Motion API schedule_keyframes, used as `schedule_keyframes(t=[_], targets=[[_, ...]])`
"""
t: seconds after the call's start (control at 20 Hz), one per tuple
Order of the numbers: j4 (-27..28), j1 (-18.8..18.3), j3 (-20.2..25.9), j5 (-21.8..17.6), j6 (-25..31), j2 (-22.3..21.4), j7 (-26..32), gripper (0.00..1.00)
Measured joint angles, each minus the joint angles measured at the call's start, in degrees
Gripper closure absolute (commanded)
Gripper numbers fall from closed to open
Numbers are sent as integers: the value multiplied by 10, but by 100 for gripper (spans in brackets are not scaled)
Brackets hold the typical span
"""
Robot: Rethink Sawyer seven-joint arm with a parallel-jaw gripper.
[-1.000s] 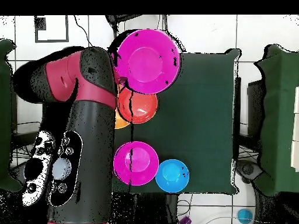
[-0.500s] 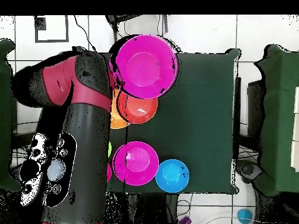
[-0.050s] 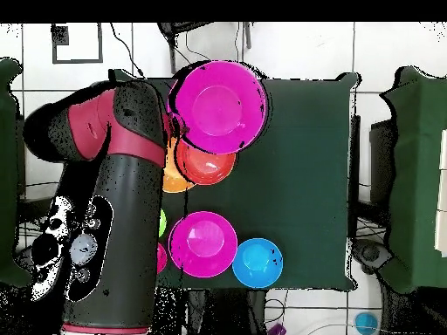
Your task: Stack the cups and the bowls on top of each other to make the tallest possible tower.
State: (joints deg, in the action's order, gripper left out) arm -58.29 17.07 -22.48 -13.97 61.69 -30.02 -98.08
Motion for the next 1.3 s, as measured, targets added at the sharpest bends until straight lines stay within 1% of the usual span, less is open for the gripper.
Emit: schedule_keyframes(t=[1.3], targets=[[0, 35, -21, 0, 0, 64, -60, 100]])
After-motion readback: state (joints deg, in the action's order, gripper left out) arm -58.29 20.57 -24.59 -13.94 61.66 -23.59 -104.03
